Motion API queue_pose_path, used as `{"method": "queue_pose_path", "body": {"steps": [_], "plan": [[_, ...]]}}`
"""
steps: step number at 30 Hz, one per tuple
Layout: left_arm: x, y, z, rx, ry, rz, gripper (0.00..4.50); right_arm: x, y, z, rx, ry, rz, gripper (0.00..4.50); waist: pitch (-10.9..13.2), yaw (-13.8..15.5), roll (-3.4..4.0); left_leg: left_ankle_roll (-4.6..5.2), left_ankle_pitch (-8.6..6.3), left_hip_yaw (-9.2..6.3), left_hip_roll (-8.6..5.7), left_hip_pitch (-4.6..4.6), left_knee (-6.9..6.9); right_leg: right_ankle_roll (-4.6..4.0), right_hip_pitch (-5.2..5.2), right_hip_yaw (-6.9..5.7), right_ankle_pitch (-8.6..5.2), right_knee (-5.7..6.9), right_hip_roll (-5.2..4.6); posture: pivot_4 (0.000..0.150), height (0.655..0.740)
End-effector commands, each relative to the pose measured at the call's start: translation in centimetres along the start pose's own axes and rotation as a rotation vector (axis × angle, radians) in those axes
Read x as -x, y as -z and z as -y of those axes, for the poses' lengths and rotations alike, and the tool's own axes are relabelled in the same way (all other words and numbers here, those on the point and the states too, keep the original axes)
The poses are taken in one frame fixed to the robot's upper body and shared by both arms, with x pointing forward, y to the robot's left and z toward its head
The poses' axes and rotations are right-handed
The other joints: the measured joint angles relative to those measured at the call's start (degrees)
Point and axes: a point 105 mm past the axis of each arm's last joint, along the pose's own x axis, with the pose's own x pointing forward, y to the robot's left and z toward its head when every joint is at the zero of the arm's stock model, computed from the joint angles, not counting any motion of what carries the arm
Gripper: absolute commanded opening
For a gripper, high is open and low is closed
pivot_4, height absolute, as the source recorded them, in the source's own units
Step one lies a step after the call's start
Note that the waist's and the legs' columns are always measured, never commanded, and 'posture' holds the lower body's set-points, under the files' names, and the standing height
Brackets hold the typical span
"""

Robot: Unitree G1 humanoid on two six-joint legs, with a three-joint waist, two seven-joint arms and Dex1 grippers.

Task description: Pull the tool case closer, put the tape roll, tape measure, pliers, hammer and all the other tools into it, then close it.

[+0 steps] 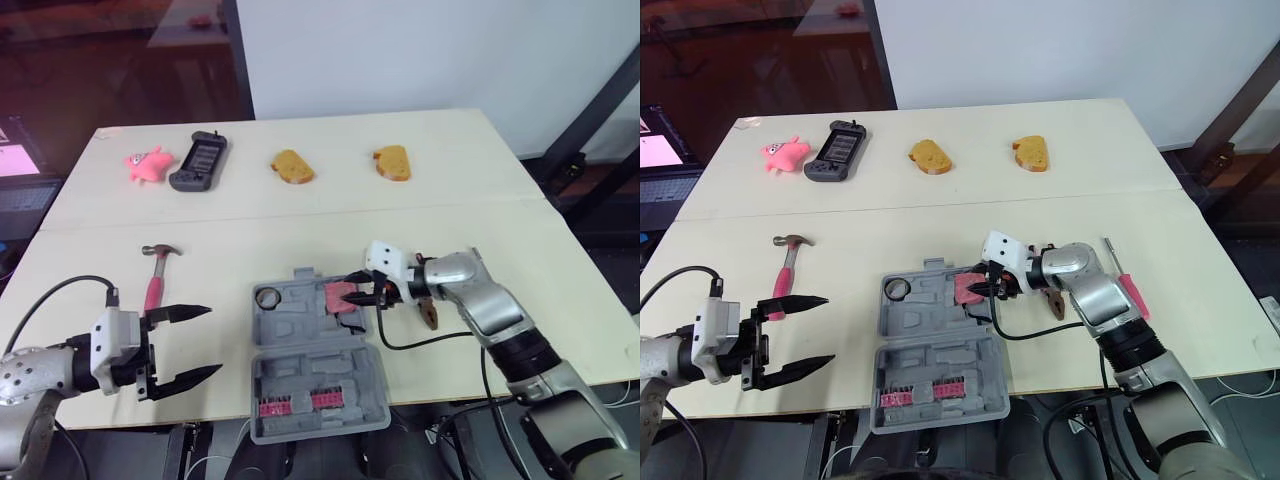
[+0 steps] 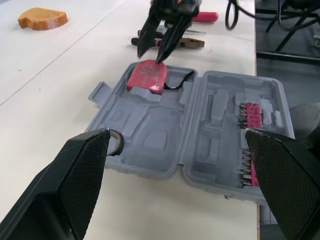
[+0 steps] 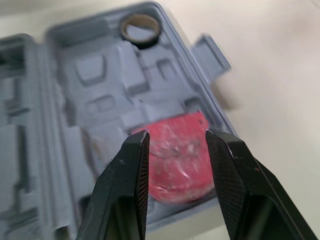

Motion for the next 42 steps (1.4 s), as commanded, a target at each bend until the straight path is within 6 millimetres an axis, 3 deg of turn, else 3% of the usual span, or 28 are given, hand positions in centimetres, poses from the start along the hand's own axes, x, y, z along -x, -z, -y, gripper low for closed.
{"method": "queue_pose_path", "body": {"steps": [1, 14, 18, 22, 25, 27, 31, 33, 38, 42], "plan": [[0.3, -0.3, -0.2, -0.015, 0.005, -0.008, 4.5, -0.2, 0.6, 0.4, -0.04, 0.021, 0.028, 1.87, 0.0, 0.0, 0.0, 0.0, 0.0, -0.01, 0.0, 0.0, 0.0, 0.0, 0.0, 0.0, 0.0, 0.0, 0.0, 0.15, 0.74], [0.5, -0.3, -0.4, -0.024, 0.0, -0.022, 4.5, -2.1, 4.9, -0.3, -0.075, -0.026, -0.083, 1.87, -0.1, -0.1, -0.13, 0.0, 0.0, -0.03, 0.03, 0.34, 0.0, -0.02, 0.39, 0.01, -0.01, -0.01, 0.07, 0.15, 0.74], [0.4, -0.3, -0.5, -0.025, -0.002, -0.02, 4.5, -2.5, 6.4, -1.0, -0.099, -0.05, -0.13, 1.87, -0.3, -0.1, -0.18, -0.05, -0.05, -0.04, 0.06, 1.02, -0.21, -0.2, 1.07, 0.0, -0.14, -0.18, 0.08, 0.15, 0.74], [0.4, -0.3, -0.6, -0.025, -0.005, -0.018, 4.5, -2.5, 5.4, -0.6, -0.088, -0.038, -0.082, 1.87, -0.5, -0.1, -0.46, -0.1, -0.09, -0.07, 0.16, 1.09, -0.2, -0.2, 1.15, -0.01, -0.16, -0.19, 0.16, 0.15, 0.74], [0.4, -0.3, -0.8, -0.016, -0.023, -0.009, 4.5, -2.2, 2.8, 0.4, 0.009, 0.015, 0.037, 1.87, -0.5, -0.1, -0.46, -0.14, -0.11, -0.06, 0.23, 1.09, -0.19, -0.21, 1.14, -0.01, -0.16, -0.19, 0.23, 0.15, 0.74], [0.4, -0.2, -1.0, -0.031, -0.038, -0.024, 4.5, -1.4, 0.6, 1.6, 0.125, 0.111, 0.119, 1.87, -0.5, -0.1, -0.43, -0.17, -0.12, -0.05, 0.25, 1.07, -0.19, -0.2, 1.1, 0.0, -0.15, -0.19, 0.24, 0.15, 0.74], [0.7, 0.0, -1.3, -0.006, -0.045, -0.026, 4.5, 1.0, -2.1, 1.6, 0.155, 0.132, 0.215, 1.87, -0.3, 0.0, -0.28, -0.18, -0.13, -0.01, 0.26, 0.92, -0.18, -0.17, 0.92, 0.03, -0.14, -0.16, 0.25, 0.15, 0.74], [1.2, 0.0, -2.3, -0.003, -0.101, -0.016, 4.5, 2.5, -2.7, 1.6, 0.153, 0.143, 0.236, 2.4, -0.3, 0.0, -0.29, -0.18, -0.13, -0.02, 0.27, 0.92, -0.18, -0.17, 0.91, 0.03, -0.13, -0.15, 0.26, 0.15, 0.74], [3.4, 0.9, -4.2, 0.018, -0.239, -0.032, 4.5, 7.4, -2.2, 1.4, 0.115, 0.139, 0.243, 4.46, -0.3, 0.3, -0.29, -0.18, -0.14, -0.04, 0.29, 0.91, -0.14, -0.19, 0.99, -0.01, -0.15, -0.23, 0.26, 0.15, 0.74], [6.9, 1.9, -5.4, 0.055, -0.361, -0.072, 4.5, 12.7, 1.0, 2.4, 0.055, 0.32, 0.183, 4.46, -0.3, 0.3, -0.28, -0.18, -0.15, -0.01, 0.33, 0.88, -0.18, -0.2, 0.98, -0.01, -0.16, -0.34, 0.26, 0.15, 0.74]]}}
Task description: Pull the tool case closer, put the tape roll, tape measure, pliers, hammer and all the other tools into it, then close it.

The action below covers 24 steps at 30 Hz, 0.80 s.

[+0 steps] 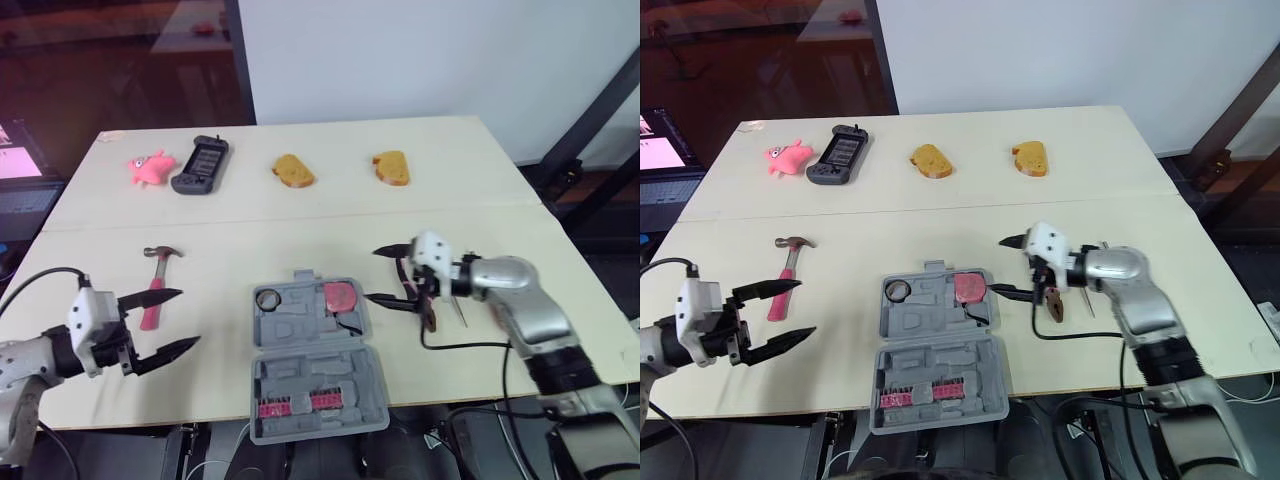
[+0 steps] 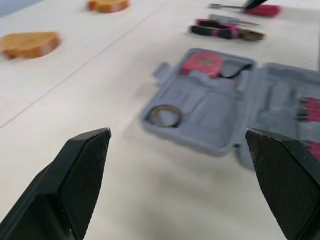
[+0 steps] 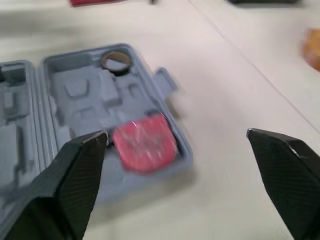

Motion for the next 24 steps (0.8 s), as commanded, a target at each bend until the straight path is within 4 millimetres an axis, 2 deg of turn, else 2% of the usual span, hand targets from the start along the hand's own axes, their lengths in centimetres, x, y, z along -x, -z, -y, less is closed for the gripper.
{"method": "queue_pose_path", "body": {"steps": [1, 5, 7, 9, 12, 17, 24], "plan": [[3.3, -0.1, -2.2, -0.017, -0.131, -0.018, 4.5, 4.4, 0.5, 1.6, -0.008, 0.152, -0.005, 4.46, 0.0, 0.0, 0.0, 0.0, -0.01, 0.02, 0.01, -0.01, -0.02, 0.0, -0.01, 0.0, 0.0, -0.04, 0.0, 0.15, 0.74], [6.4, 0.8, -4.0, -0.008, -0.264, -0.045, 4.5, 8.6, 3.4, 2.2, -0.066, 0.309, -0.052, 4.46, 0.0, -0.1, -0.01, 0.0, -0.02, 0.07, 0.16, -0.02, -0.05, -0.06, 0.03, -0.04, 0.03, -0.24, 0.08, 0.15, 0.74], [8.7, 1.4, -5.0, 0.004, -0.354, -0.064, 4.5, 11.9, 5.4, 2.8, -0.124, 0.428, -0.091, 4.46, 0.0, 0.0, 0.01, -0.01, -0.02, 0.11, 0.17, -0.02, -0.07, -0.1, 0.05, -0.03, 0.05, -0.33, 0.07, 0.15, 0.74], [10.4, 2.2, -5.5, 0.025, -0.414, -0.085, 4.5, 14.3, 6.6, 3.3, -0.169, 0.514, -0.103, 4.46, 0.0, -0.1, 0.04, 0.01, -0.04, 0.15, 0.16, -0.04, -0.07, -0.1, 0.06, -0.03, 0.05, -0.42, 0.05, 0.15, 0.74], [12.7, 3.4, -5.8, 0.045, -0.482, -0.132, 4.5, 16.8, 7.5, 3.9, -0.211, 0.606, -0.111, 4.46, 0.0, -0.2, 0.04, 0.03, -0.06, 0.21, 0.17, -0.03, -0.06, -0.12, 0.06, 0.0, 0.07, -0.46, 0.03, 0.15, 0.74], [13.6, 3.6, -6.1, 0.049, -0.503, -0.133, 4.5, 17.9, 7.6, 4.8, -0.224, 0.659, -0.106, 4.46, 0.0, -0.2, 0.05, 0.0, -0.07, 0.2, 0.25, -0.02, -0.09, -0.15, 0.04, 0.0, 0.07, -0.46, 0.05, 0.15, 0.74], [13.2, 3.4, -5.7, 0.058, -0.456, -0.12, 4.5, 17.4, 7.3, 5.2, -0.22, 0.649, -0.106, 4.46, 0.0, -0.1, 0.06, -0.02, -0.08, 0.2, 0.25, -0.03, -0.09, -0.15, 0.04, 0.01, 0.07, -0.47, 0.03, 0.15, 0.74]]}}
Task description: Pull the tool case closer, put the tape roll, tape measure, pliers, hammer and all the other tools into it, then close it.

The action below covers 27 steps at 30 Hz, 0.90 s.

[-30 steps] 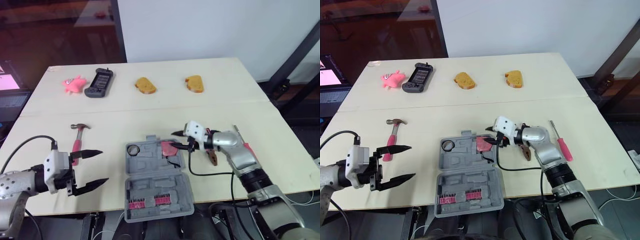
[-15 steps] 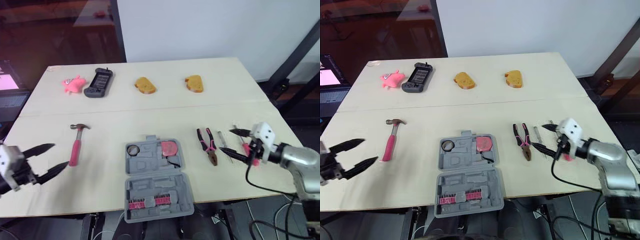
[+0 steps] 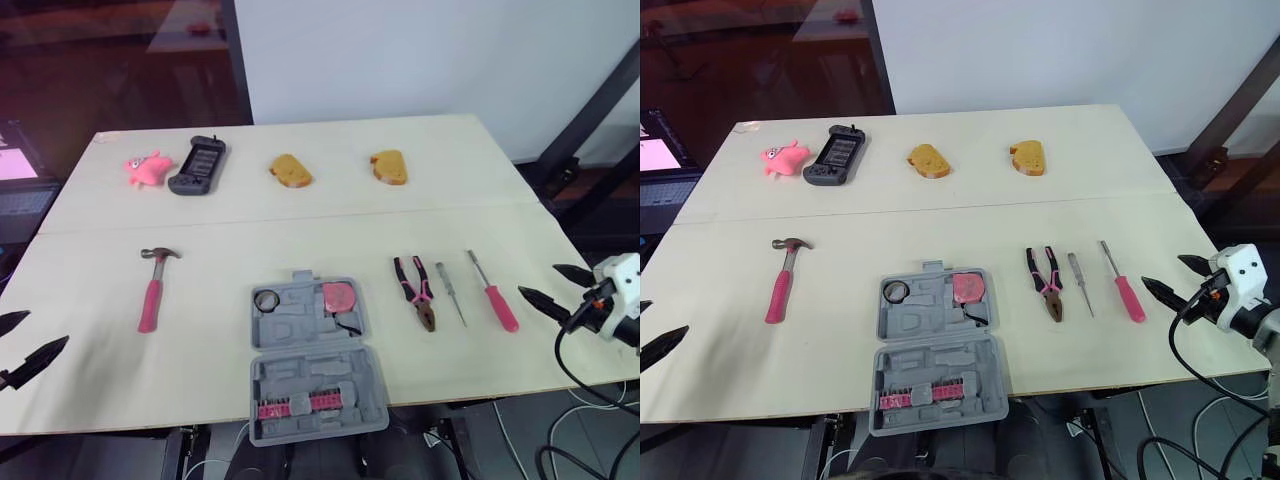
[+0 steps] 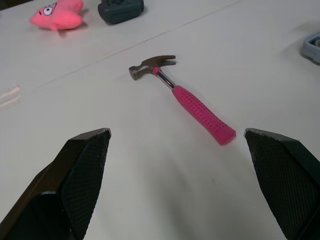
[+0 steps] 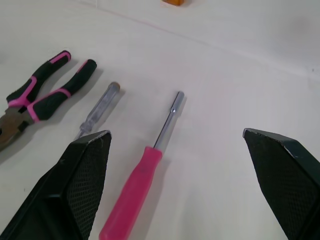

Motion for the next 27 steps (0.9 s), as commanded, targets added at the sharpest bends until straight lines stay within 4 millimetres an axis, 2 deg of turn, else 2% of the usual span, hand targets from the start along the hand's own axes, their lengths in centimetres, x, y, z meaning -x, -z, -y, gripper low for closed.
{"method": "queue_pose_path", "body": {"steps": [1, 7, 9, 10, 15, 17, 20, 23, 27], "plan": [[0.3, -1.6, -0.4, -0.043, 0.011, 0.026, 4.5, 0.1, -1.4, 0.6, 0.034, 0.013, 0.029, 4.46, 0.0, 0.0, 0.0, 0.0, 0.0, 0.0, 0.0, 0.0, 0.0, 0.0, 0.0, 0.0, 0.0, 0.0, 0.0, 0.15, 0.74], [-0.8, -2.9, 0.0, -0.069, 0.038, 0.059, 4.5, -1.0, -1.8, -0.8, 0.048, -0.042, -0.005, 4.46, 0.0, -0.2, 0.03, -0.01, 0.0, -0.08, 0.0, -0.02, -0.02, -0.01, 0.02, -0.02, 0.0, 0.0, -0.06, 0.15, 0.74], [-1.8, -3.6, 0.8, -0.072, 0.088, 0.071, 4.5, -1.3, -2.0, -1.1, -0.013, -0.051, -0.01, 4.46, 0.1, -0.9, 0.15, 0.05, 0.04, -1.18, -0.73, -0.18, -0.07, 0.24, 0.33, -1.03, -0.18, 0.11, -0.74, 0.15, 0.74], [-2.3, -3.8, 1.3, -0.072, 0.114, 0.072, 4.5, -1.4, -2.2, -1.2, -0.032, -0.052, -0.006, 4.46, 0.1, -0.7, 0.28, 0.04, 0.08, -1.63, -0.99, -0.14, 0.02, 0.34, 0.16, -1.27, -0.34, 0.25, -0.78, 0.15, 0.74], [-4.6, -5.2, 4.3, -0.08, 0.264, 0.06, 4.5, -1.7, -3.8, -2.8, 0.007, -0.118, -0.009, 4.46, 0.2, 0.1, 0.52, -0.02, 0.07, -1.47, -0.87, -0.62, 0.19, 0.28, -0.05, -1.08, -0.29, 0.27, -0.61, 0.15, 0.74], [-6.0, -6.1, 6.4, -0.105, 0.373, 0.056, 4.5, -1.7, -5.0, -3.7, 0.031, -0.151, -0.003, 4.46, 0.2, 0.1, 0.54, -0.03, 0.08, -1.48, -0.83, -0.7, 0.2, 0.31, -0.12, -1.08, -0.27, 0.27, -0.57, 0.15, 0.74], [-7.3, -7.2, 8.5, -0.126, 0.479, 0.056, 4.5, -1.7, -6.1, -4.9, 0.063, -0.189, -0.01, 4.46, 0.2, 0.1, 0.59, -0.03, 0.08, -1.44, -0.84, -0.76, 0.25, 0.25, -0.13, -1.06, -0.27, 0.21, -0.57, 0.15, 0.74], [-8.8, -9.0, 10.4, -0.162, 0.583, 0.082, 4.5, -1.4, -7.8, -7.4, 0.078, -0.257, 0.006, 4.46, 0.2, 0.1, 0.59, -0.03, 0.08, -1.45, -0.79, -0.76, 0.25, 0.22, -0.12, -1.06, -0.26, 0.18, -0.53, 0.15, 0.74], [-10.1, -10.3, 11.9, -0.191, 0.654, 0.1, 4.5, -0.8, -9.0, -10.1, 0.097, -0.341, 0.012, 4.46, 0.2, 0.0, 0.61, -0.02, 0.08, -1.44, -0.78, -0.77, 0.26, 0.22, -0.12, -1.06, -0.24, 0.16, -0.5, 0.15, 0.74]]}}
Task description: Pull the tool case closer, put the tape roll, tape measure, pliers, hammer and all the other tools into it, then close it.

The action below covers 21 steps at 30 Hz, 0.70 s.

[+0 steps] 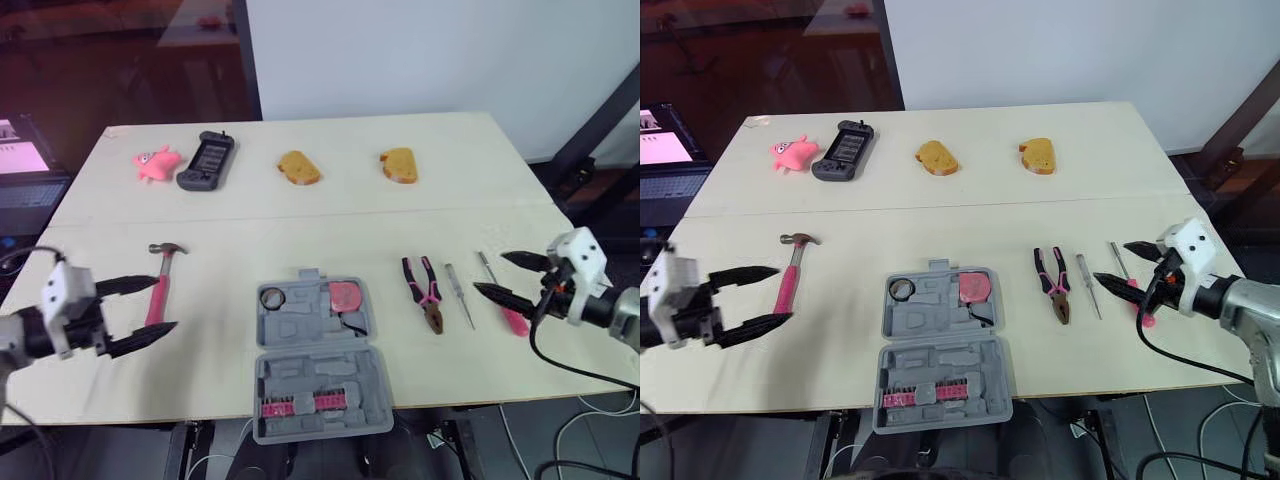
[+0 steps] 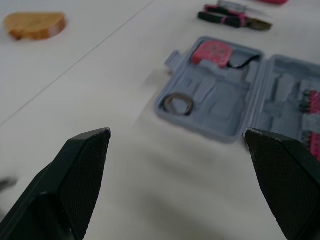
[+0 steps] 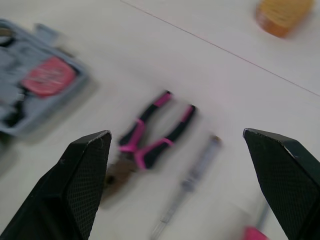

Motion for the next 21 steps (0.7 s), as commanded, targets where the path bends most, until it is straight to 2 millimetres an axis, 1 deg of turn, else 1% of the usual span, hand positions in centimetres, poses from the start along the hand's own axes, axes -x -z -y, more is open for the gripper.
{"method": "queue_pose_path", "body": {"steps": [1, 2, 3, 4, 5, 6, 10, 13, 15, 17, 18, 21], "plan": [[-1.2, -1.5, 0.2, -0.055, 0.053, 0.005, 4.5, 0.4, -2.3, -1.8, 0.038, -0.052, 0.03, 4.46, 0.0, -0.5, 0.0, 0.02, 0.01, -0.27, -0.23, -0.05, -0.05, 0.03, 0.13, -0.24, 0.0, -0.01, -0.16, 0.15, 0.74], [-1.6, -1.7, 0.3, -0.081, 0.062, -0.004, 4.5, 0.4, -2.3, -2.3, 0.008, -0.068, 0.014, 4.46, 0.0, -1.1, -0.03, 0.14, 0.08, -0.7, -0.57, -0.08, -0.05, 0.28, 0.31, -0.72, -0.03, 0.09, -0.47, 0.15, 0.74], [-1.8, -1.7, 0.3, -0.097, 0.067, -0.011, 4.5, 0.4, -2.3, -2.7, -0.013, -0.077, -0.001, 4.46, 0.1, -1.6, -0.05, 0.32, 0.19, -1.33, -1.09, -0.08, -0.02, 0.52, 0.49, -1.35, -0.21, 0.42, -0.99, 0.15, 0.74], [-2.2, -1.9, 0.4, -0.102, 0.078, -0.013, 4.5, 0.4, -2.5, -3.0, 0.0, -0.084, -0.008, 4.46, 0.1, -1.9, 0.05, 0.49, 0.3, -1.92, -1.69, -0.09, -0.01, 0.79, 0.65, -1.83, -0.6, 0.79, -1.54, 0.15, 0.74], [-2.4, -2.1, 0.4, -0.103, 0.085, -0.013, 4.5, 0.4, -2.8, -3.2, 0.012, -0.086, -0.012, 4.46, 0.1, -1.5, 0.09, 0.63, 0.4, -2.23, -1.96, -0.03, -0.05, 0.93, 0.63, -1.98, -0.79, 0.92, -1.75, 0.15, 0.74], [-2.5, -2.2, 0.4, -0.1, 0.089, -0.012, 4.5, 0.4, -3.0, -3.4, 0.023, -0.086, -0.012, 4.46, 0.1, -0.9, 0.09, 0.59, 0.38, -2.11, -1.9, -0.04, -0.02, 0.92, 0.62, -1.69, -0.77, 0.87, -1.59, 0.15, 0.74], [-3.1, -3.1, 1.5, -0.11, 0.176, -0.048, 4.5, 0.7, -4.0, -4.7, 0.058, -0.15, -0.038, 4.46, 0.1, 0.2, 0.08, 0.56, 0.37, -1.91, -1.72, -0.11, -0.07, 0.82, 0.5, -1.55, -0.71, 0.75, -1.48, 0.15, 0.74], [-3.6, -3.6, 2.0, -0.137, 0.226, -0.076, 4.5, 0.9, -4.4, -5.0, 0.105, -0.158, -0.047, 4.46, 0.1, 0.9, 0.08, 0.54, 0.36, -1.76, -1.68, -0.12, -0.06, 0.81, 0.5, -1.46, -0.71, 0.65, -1.47, 0.15, 0.74], [-4.2, -4.4, 2.5, -0.161, 0.283, -0.075, 4.5, 1.2, -3.7, -4.3, 0.103, -0.093, -0.069, 4.46, 0.1, 1.3, 0.07, 0.54, 0.36, -1.67, -1.67, -0.12, -0.05, 0.73, 0.51, -1.39, -0.73, 0.59, -1.48, 0.15, 0.74], [-5.3, -5.9, 2.9, -0.184, 0.347, -0.049, 4.5, 1.9, -2.5, -3.5, 0.065, -0.01, -0.104, 4.46, 0.2, 1.8, -0.01, 0.53, 0.36, -1.64, -1.67, -0.13, -0.03, 0.71, 0.53, -1.38, -0.74, 0.58, -1.49, 0.15, 0.74], [-5.8, -6.5, 2.9, -0.197, 0.367, -0.04, 4.5, 2.2, -2.0, -3.3, 0.052, 0.013, -0.122, 4.46, 0.2, 2.4, -0.01, 0.53, 0.36, -1.64, -1.68, -0.14, 0.0, 0.72, 0.53, -1.38, -0.74, 0.58, -1.48, 0.15, 0.74], [-6.9, -7.9, 2.8, -0.226, 0.399, -0.016, 4.5, 3.0, -0.9, -3.8, 0.012, 0.037, -0.146, 4.46, 0.2, 2.8, 0.0, 0.53, 0.37, -1.6, -1.69, -0.17, 0.01, 0.8, 0.51, -1.36, -0.68, 0.58, -1.48, 0.15, 0.74]]}}
